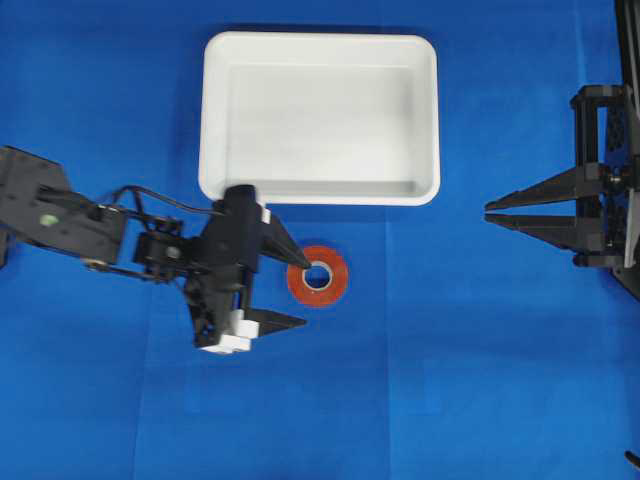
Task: Place one roll of tape in the white case with the left arm.
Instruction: 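Lower the left gripper over the tape roll and close on its rim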
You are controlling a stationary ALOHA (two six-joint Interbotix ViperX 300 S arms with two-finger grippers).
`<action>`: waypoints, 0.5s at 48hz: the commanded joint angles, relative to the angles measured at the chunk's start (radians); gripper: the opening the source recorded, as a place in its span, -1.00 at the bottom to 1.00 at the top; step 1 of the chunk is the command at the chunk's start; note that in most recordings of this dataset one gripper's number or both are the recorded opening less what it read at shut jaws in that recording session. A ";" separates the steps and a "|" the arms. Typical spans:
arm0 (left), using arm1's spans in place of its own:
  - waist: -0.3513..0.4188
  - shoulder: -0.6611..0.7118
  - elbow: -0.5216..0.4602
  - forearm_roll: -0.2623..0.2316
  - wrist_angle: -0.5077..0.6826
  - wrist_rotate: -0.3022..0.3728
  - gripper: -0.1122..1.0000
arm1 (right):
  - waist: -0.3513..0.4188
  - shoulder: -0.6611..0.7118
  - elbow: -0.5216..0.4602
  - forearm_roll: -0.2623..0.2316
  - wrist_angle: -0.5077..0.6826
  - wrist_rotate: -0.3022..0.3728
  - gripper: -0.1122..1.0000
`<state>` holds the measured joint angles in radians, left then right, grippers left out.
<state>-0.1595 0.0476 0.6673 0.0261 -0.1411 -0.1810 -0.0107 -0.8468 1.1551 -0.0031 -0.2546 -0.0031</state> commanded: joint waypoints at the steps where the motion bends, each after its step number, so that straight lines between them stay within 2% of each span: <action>1: -0.005 0.040 -0.055 0.002 0.046 0.002 0.72 | -0.002 0.005 -0.009 0.000 -0.005 0.002 -1.00; 13: -0.005 0.166 -0.175 0.003 0.230 0.002 0.72 | -0.002 0.006 -0.006 0.000 0.003 0.002 -1.00; 24: 0.000 0.247 -0.222 0.008 0.265 0.006 0.72 | -0.003 0.006 0.000 0.000 0.006 0.002 -1.00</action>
<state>-0.1595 0.2930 0.4709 0.0307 0.1243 -0.1733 -0.0107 -0.8437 1.1643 -0.0031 -0.2454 -0.0031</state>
